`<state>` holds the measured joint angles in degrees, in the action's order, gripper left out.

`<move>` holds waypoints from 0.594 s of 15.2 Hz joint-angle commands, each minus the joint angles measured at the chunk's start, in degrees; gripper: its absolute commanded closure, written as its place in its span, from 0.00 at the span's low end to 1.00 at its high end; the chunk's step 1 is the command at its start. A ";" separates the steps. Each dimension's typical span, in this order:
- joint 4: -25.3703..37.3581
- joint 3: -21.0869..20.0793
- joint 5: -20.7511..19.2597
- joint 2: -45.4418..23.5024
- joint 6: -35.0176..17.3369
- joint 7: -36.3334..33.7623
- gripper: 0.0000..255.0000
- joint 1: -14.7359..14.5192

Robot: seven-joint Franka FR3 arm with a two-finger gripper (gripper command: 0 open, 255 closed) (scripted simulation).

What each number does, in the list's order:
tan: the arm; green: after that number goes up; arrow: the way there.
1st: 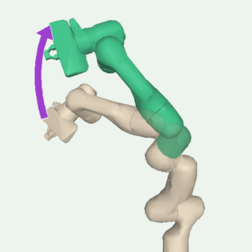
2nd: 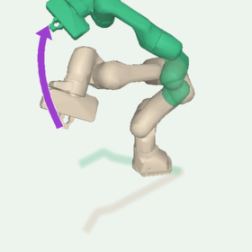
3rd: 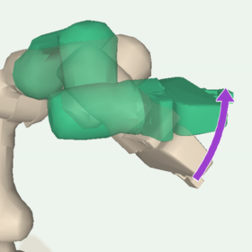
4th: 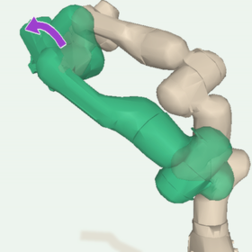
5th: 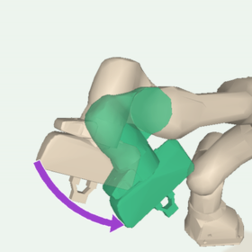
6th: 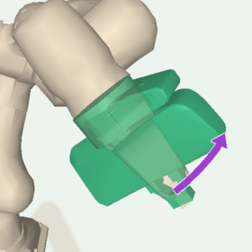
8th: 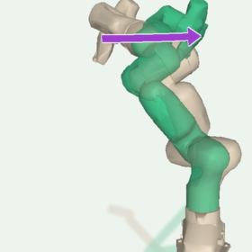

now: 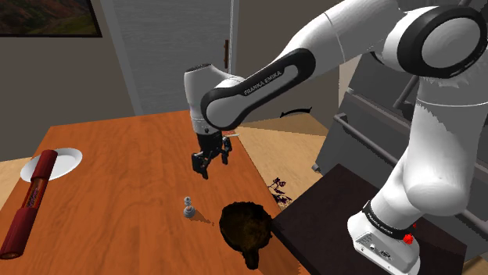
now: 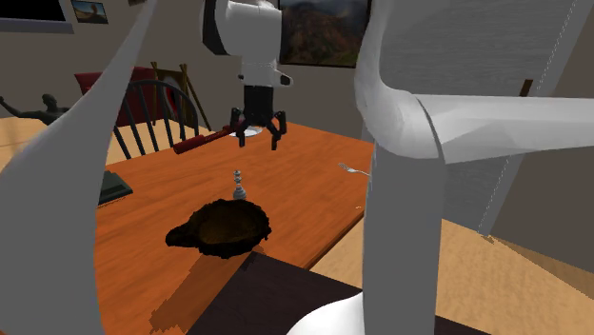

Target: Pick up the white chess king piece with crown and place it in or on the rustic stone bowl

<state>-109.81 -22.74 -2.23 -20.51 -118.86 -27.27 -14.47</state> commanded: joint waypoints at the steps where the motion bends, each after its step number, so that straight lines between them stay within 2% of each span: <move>1: 4.00 0.23 -1.72 -4.47 0.19 -1.95 0.00 -1.81; 9: 25.24 2.46 -6.81 -23.74 4.18 -6.73 0.00 -10.06</move>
<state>-87.74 -20.56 -8.50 -41.57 -115.38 -33.37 -23.27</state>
